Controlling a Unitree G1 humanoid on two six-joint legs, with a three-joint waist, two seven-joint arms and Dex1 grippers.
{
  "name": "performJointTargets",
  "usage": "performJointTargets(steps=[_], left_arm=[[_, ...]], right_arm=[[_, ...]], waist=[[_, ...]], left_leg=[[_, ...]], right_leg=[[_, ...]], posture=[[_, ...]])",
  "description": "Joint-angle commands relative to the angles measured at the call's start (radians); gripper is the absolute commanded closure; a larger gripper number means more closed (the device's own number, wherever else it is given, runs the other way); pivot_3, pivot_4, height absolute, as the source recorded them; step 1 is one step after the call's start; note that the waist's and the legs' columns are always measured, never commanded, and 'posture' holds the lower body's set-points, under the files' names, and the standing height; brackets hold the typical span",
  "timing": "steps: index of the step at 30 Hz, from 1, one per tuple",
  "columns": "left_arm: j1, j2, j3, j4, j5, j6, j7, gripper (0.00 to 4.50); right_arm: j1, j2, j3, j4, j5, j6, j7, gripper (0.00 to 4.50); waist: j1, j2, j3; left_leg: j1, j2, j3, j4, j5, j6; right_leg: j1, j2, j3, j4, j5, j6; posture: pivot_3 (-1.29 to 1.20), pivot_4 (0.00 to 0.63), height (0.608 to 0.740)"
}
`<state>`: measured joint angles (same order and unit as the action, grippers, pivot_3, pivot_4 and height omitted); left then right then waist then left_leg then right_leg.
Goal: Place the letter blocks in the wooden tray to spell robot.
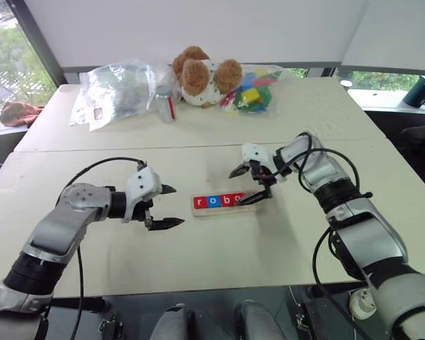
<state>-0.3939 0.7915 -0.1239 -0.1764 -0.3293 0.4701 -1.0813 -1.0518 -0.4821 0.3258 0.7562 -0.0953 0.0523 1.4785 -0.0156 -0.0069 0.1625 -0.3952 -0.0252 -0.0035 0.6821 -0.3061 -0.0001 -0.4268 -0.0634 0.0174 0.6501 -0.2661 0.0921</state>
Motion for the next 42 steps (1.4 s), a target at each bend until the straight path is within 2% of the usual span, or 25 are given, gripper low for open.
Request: performJointTargets(steps=[1, 3, 5, 9, 11, 13, 17, 22, 27, 31, 37, 42], left_arm=[[-0.019, 0.002, 0.024, -0.020, -0.010, -0.003, -0.003, 0.00], [-0.018, 0.006, 0.030, -0.028, -0.017, -0.001, -0.009, 0.00], [-0.020, 0.003, 0.036, -0.042, -0.034, 0.003, -0.014, 0.00], [-0.039, -0.024, 0.044, -0.074, -0.081, 0.036, -0.005, 0.00], [-0.065, -0.049, 0.041, -0.086, -0.110, 0.060, -0.002, 0.00], [-0.089, -0.070, 0.030, -0.082, -0.122, 0.071, -0.007, 0.00], [-0.127, -0.104, -0.013, -0.043, -0.104, 0.054, -0.034, 0.00], [-0.167, -0.156, -0.059, 0.025, -0.068, 0.015, -0.045, 0.00], [-0.164, -0.186, -0.073, 0.034, -0.059, 0.001, -0.041, 0.00], [-0.144, -0.187, -0.069, 0.031, -0.054, -0.004, -0.035, 0.00], [-0.117, -0.194, -0.069, 0.023, -0.047, -0.007, -0.020, 0.00], [-0.105, -0.196, -0.064, 0.018, -0.045, -0.010, -0.009, 0.00]], right_arm=[[-0.026, -0.061, -0.051, -0.027, -0.008, -0.003, -0.077, 0.01], [-0.021, -0.110, -0.088, -0.027, -0.037, 0.020, -0.209, 0.01], [0.005, -0.140, -0.166, -0.080, -0.021, 0.129, -0.355, 0.01], [0.140, -0.128, -0.351, -0.332, 0.000, 0.414, -0.662, 0.01], [0.282, -0.073, -0.474, -0.568, -0.009, 0.587, -0.831, 0.01], [0.425, -0.031, -0.559, -0.758, -0.004, 0.657, -0.925, 0.01], [0.570, 0.074, -0.746, -0.984, -0.030, 0.895, -1.145, 0.01], [0.633, 0.237, -0.774, -1.209, -0.083, 1.044, -1.357, 0.01], [0.692, 0.415, -0.716, -1.420, -0.160, 1.216, -1.517, 0.01], [0.725, 0.527, -0.726, -1.527, -0.194, 1.349, -1.586, 0.01], [0.706, 0.607, -0.741, -1.509, -0.165, 1.381, -1.608, 0.01], [0.671, 0.632, -0.779, -1.403, -0.144, 1.315, -1.638, 0.01]], waist=[[0.001, 0.000, 0.000], [0.003, 0.000, 0.000], [0.004, 0.000, 0.000], [0.003, 0.000, 0.000], [0.005, 0.000, -0.001], [0.008, 0.000, -0.001], [0.006, 0.001, -0.001], [-0.004, 0.001, -0.002], [-0.002, 0.001, -0.002], [0.003, 0.001, -0.002], [0.000, 0.001, -0.002], [-0.002, 0.001, -0.002]], left_leg=[[0.000, 0.000, 0.000, 0.000, 0.000, 0.000], [0.000, 0.000, 0.000, 0.000, 0.000, 0.000], [-0.001, 0.000, 0.000, 0.000, 0.000, 0.000], [-0.004, 0.000, -0.001, 0.000, 0.000, 0.000], [-0.006, 0.000, -0.001, 0.000, 0.000, -0.001], [-0.011, 0.000, -0.002, 0.001, 0.001, -0.001], [-0.013, -0.002, 0.000, 0.002, 0.001, -0.001], [-0.010, -0.001, 0.001, 0.003, 0.000, 0.002], [-0.007, 0.000, 0.000, 0.001, 0.001, 0.000], [-0.007, 0.000, 0.000, 0.002, 0.001, 0.000], [-0.007, -0.001, -0.001, 0.002, 0.001, 0.000], [-0.007, -0.001, -0.001, 0.002, 0.001, 0.000]], right_leg=[[0.000, 0.000, 0.000, 0.000, 0.000, 0.000], [0.000, 0.000, 0.000, 0.000, 0.000, 0.000], [-0.001, -0.001, 0.000, 0.000, 0.000, 0.000], [-0.003, -0.001, 0.000, 0.000, 0.000, 0.000], [-0.005, -0.001, 0.000, 0.000, 0.000, 0.000], [-0.009, -0.001, -0.001, 0.002, 0.000, 0.000], [-0.012, -0.001, 0.001, 0.007, 0.000, 0.000], [-0.012, 0.001, 0.002, 0.009, 0.000, 0.000], [-0.013, 0.004, 0.003, 0.015, 0.000, 0.000], [-0.012, 0.004, 0.003, 0.015, 0.000, 0.000], [-0.012, 0.004, 0.002, 0.014, 0.000, 0.000], [-0.011, 0.005, 0.001, 0.014, 0.000, 0.000]], posture=[[0.00, 0.150, 0.740], [0.00, 0.150, 0.740], [0.00, 0.150, 0.740], [0.00, 0.150, 0.740], [0.00, 0.150, 0.740], [0.00, 0.150, 0.740], [0.00, 0.150, 0.740], [0.00, 0.150, 0.740], [0.00, 0.150, 0.740], [0.00, 0.150, 0.740], [0.00, 0.150, 0.740], [0.00, 0.150, 0.740]])
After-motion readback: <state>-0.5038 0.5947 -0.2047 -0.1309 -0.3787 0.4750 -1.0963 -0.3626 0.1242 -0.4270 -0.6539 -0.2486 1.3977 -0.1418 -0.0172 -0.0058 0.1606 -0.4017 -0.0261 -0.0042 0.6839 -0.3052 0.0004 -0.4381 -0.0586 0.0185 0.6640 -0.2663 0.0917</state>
